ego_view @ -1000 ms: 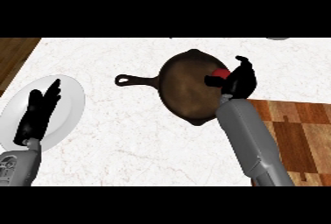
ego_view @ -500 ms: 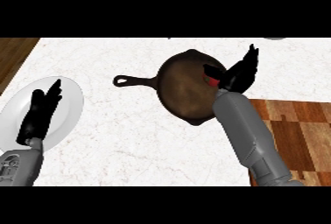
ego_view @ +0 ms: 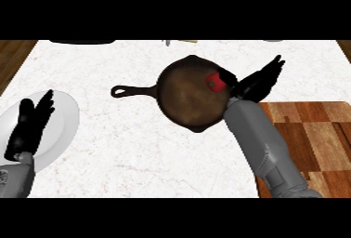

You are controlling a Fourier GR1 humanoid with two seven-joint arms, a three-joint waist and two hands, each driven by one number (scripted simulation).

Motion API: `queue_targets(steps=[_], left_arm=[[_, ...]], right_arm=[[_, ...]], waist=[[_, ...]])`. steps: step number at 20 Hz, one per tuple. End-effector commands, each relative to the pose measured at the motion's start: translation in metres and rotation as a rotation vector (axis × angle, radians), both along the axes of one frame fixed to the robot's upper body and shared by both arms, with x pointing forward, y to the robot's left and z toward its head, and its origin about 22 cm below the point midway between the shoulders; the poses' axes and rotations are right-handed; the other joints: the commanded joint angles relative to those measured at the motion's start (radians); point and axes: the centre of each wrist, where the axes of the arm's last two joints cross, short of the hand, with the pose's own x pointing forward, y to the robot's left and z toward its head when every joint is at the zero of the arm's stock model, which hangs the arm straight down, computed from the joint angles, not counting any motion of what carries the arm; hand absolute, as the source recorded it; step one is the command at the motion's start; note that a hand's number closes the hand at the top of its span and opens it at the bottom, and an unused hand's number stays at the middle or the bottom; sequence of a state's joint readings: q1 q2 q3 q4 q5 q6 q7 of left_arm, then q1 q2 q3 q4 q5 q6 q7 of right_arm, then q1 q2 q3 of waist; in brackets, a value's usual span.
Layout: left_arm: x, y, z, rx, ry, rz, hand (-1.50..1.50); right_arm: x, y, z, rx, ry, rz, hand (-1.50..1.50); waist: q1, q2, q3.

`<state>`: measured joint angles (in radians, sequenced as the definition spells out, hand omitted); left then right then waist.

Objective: Pick the tomato from the cutting board and place it in the pan

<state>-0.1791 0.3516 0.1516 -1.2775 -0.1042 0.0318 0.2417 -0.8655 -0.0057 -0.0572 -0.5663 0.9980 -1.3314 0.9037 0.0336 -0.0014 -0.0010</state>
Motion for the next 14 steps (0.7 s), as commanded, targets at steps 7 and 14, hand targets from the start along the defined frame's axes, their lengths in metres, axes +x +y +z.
queue_targets(steps=[7,14], left_arm=[[-0.020,0.011,-0.007,0.018,0.043,0.075,0.00],[-0.029,0.018,-0.017,0.004,0.038,0.125,0.00]], right_arm=[[-0.046,-0.005,-0.032,0.068,-0.114,-0.037,-1.50],[-0.109,-0.004,-0.053,0.078,-0.088,0.037,-1.50]], waist=[[-0.070,-0.038,-0.002],[-0.121,-0.043,-0.004]])
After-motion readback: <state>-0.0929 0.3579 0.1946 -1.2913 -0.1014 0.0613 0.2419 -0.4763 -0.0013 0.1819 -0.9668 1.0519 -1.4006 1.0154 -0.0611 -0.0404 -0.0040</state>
